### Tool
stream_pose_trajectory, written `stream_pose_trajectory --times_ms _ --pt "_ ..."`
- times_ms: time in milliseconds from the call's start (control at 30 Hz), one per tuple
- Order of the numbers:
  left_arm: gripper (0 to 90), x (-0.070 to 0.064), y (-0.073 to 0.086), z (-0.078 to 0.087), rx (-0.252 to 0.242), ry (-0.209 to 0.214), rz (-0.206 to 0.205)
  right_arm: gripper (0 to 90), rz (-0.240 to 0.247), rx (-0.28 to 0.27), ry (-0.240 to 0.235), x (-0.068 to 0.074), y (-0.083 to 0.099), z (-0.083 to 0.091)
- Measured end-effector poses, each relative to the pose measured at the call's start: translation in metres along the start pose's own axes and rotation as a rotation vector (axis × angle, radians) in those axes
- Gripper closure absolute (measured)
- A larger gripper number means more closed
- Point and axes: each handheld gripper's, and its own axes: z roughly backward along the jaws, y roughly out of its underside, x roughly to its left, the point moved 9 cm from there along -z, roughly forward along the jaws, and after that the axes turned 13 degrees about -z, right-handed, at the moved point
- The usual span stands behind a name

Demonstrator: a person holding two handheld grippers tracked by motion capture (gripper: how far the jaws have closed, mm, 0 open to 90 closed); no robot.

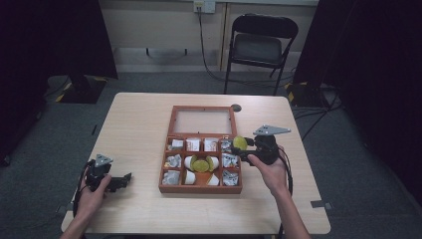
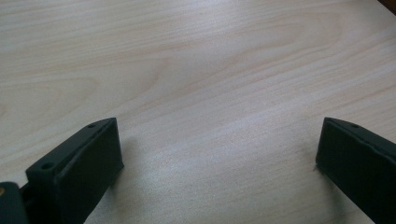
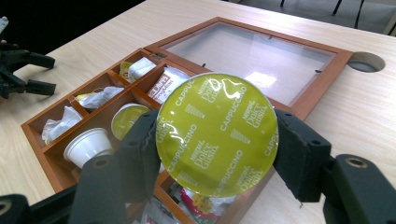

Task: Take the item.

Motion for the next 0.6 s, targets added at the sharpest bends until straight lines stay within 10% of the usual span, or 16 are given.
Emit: stream_pose_trajectory --times_ms 600 --pt "0.0 0.0 0.0 0.0 0.0 0.0 0.0 37.9 -0.045 -0.01 0.07 -0.034 0.004 0.01"
